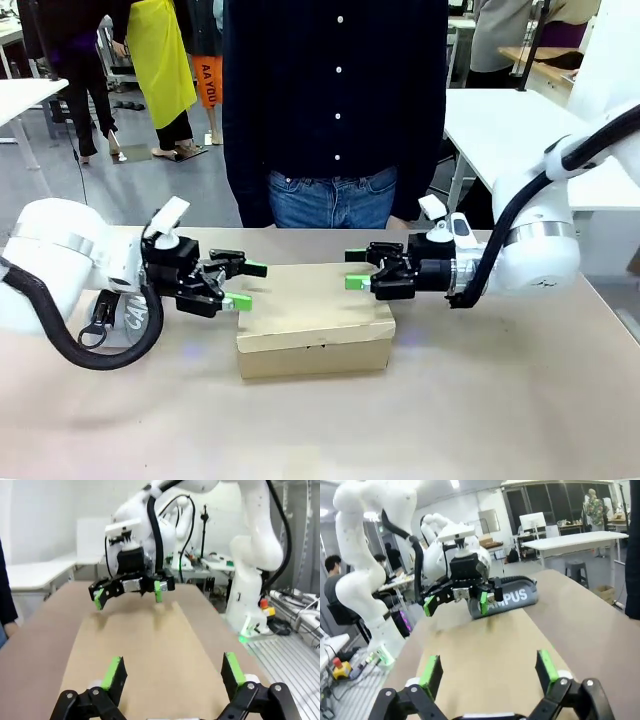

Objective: Pack the items into the box.
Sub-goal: Close the Mailer Box.

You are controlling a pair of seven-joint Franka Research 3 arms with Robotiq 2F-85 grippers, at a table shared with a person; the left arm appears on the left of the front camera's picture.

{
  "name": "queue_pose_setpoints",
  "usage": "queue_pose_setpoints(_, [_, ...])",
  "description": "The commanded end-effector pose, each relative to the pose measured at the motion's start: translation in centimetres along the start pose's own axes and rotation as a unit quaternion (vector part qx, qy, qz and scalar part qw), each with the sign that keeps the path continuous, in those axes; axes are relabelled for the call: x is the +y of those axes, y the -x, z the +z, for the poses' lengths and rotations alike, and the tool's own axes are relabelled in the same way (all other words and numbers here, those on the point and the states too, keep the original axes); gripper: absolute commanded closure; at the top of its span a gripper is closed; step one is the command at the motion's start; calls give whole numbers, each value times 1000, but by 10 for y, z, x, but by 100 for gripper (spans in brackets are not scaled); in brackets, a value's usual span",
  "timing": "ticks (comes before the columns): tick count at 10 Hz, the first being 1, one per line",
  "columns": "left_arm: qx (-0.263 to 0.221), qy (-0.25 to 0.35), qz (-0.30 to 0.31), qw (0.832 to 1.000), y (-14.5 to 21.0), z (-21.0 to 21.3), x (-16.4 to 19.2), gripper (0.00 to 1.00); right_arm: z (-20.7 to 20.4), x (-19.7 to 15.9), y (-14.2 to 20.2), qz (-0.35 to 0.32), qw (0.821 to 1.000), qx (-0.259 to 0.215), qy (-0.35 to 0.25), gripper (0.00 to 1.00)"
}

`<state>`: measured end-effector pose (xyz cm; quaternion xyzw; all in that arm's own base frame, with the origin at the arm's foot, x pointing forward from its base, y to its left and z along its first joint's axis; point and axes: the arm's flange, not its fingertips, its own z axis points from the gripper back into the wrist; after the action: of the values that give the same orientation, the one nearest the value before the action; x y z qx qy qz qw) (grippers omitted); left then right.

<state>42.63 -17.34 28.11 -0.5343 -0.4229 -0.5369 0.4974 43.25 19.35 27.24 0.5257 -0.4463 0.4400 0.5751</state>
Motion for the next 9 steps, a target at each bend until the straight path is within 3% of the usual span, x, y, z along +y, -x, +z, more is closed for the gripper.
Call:
queue_pose_setpoints(1, [22,5,-8,1000,6,-5,6,0,-3,-7,15,55,998,37,20,0])
queue_pose_setpoints(4, [38,-7,16,999,16,-5,13,0,4,-5,23,73,995,65,32,0])
queue_pose_setpoints(7, [20,-14,14,1000,13,3,12,0,5,-3,17,76,996,42,34,0])
queue_pose_setpoints(9, [-20,-24,-6,999,-15,18,-13,0,27,7,-7,33,997,-3,68,0])
